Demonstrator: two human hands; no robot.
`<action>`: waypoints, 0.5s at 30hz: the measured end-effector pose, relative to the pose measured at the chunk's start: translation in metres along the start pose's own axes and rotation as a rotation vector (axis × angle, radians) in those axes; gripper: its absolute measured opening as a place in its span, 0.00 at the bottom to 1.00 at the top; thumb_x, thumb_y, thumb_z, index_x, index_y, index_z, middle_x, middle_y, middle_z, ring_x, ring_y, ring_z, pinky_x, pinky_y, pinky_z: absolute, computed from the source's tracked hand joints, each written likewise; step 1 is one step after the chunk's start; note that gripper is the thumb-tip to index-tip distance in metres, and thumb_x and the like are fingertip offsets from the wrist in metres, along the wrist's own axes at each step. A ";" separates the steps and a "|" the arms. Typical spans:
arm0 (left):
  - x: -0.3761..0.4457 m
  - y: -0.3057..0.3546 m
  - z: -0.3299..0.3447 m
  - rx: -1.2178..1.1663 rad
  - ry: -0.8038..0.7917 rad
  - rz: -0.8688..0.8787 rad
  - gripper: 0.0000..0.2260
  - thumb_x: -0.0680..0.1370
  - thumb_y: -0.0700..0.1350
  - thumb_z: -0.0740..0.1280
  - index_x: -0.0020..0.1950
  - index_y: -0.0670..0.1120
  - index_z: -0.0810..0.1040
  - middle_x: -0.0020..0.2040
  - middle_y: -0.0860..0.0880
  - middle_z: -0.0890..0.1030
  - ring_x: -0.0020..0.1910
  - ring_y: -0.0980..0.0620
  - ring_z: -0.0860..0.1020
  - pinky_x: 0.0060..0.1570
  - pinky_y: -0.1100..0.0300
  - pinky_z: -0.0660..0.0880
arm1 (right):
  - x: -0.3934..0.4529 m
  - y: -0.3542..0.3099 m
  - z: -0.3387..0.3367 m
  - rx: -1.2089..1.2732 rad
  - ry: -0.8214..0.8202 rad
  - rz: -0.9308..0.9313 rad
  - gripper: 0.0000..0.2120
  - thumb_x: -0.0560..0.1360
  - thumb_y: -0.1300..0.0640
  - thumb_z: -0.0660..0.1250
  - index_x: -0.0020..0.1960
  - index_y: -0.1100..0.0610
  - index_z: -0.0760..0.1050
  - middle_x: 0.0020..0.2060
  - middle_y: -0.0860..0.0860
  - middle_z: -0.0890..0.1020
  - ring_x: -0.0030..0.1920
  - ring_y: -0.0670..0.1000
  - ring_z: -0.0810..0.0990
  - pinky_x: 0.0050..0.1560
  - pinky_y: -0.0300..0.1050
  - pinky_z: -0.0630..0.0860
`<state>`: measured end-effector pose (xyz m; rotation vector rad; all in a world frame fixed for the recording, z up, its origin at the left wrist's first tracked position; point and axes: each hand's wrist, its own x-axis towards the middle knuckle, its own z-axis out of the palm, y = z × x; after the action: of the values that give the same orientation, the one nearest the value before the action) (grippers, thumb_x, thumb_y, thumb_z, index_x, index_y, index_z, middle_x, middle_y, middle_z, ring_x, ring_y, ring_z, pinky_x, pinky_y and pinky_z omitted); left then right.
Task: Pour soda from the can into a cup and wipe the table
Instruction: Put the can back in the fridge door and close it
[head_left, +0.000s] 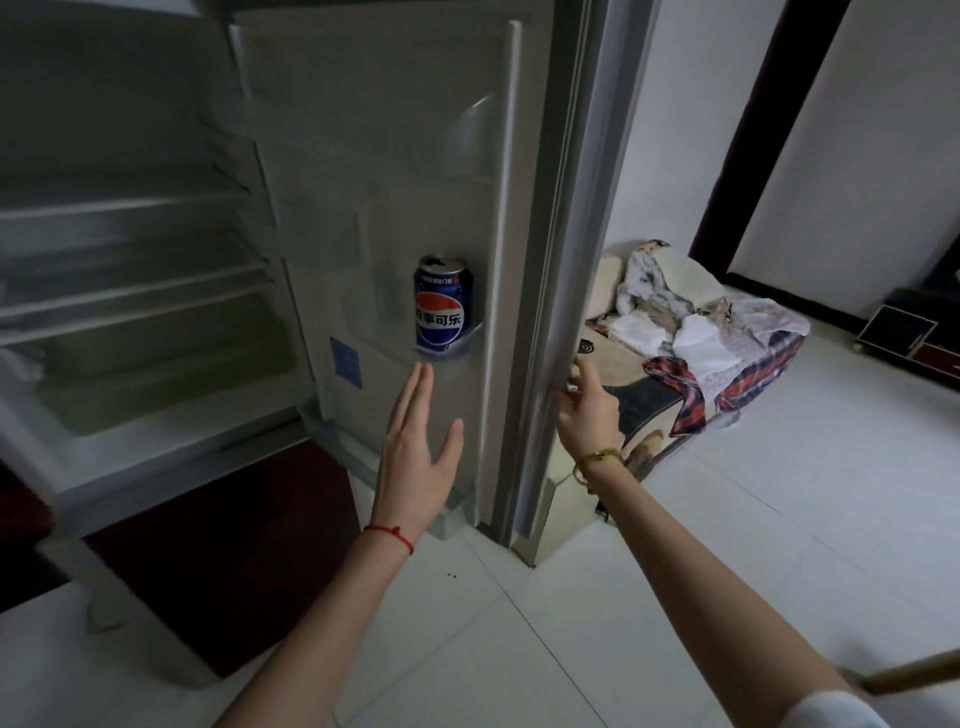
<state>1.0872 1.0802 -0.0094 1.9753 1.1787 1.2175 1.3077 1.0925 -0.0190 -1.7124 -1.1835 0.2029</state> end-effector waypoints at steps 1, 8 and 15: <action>-0.004 0.001 -0.003 -0.002 0.005 -0.011 0.31 0.81 0.48 0.63 0.80 0.53 0.52 0.80 0.56 0.52 0.76 0.61 0.52 0.71 0.62 0.53 | -0.008 -0.003 0.001 -0.008 0.001 -0.020 0.20 0.77 0.64 0.62 0.67 0.51 0.68 0.55 0.53 0.82 0.54 0.53 0.82 0.55 0.51 0.80; -0.031 -0.005 -0.032 0.036 0.071 -0.083 0.31 0.81 0.48 0.62 0.80 0.51 0.50 0.80 0.54 0.50 0.74 0.63 0.50 0.71 0.63 0.51 | -0.065 -0.016 0.016 -0.029 -0.023 -0.245 0.24 0.76 0.61 0.63 0.71 0.52 0.64 0.54 0.50 0.81 0.47 0.50 0.82 0.49 0.52 0.80; -0.054 -0.018 -0.075 0.055 0.156 -0.154 0.31 0.81 0.47 0.62 0.80 0.51 0.50 0.80 0.53 0.51 0.74 0.62 0.51 0.73 0.61 0.53 | -0.112 -0.035 0.035 0.044 -0.114 -0.453 0.28 0.78 0.59 0.63 0.75 0.55 0.59 0.59 0.52 0.75 0.49 0.42 0.76 0.53 0.43 0.79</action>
<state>1.0014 1.0410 -0.0126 1.8162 1.4277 1.2902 1.2078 1.0283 -0.0497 -1.3661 -1.6049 0.0478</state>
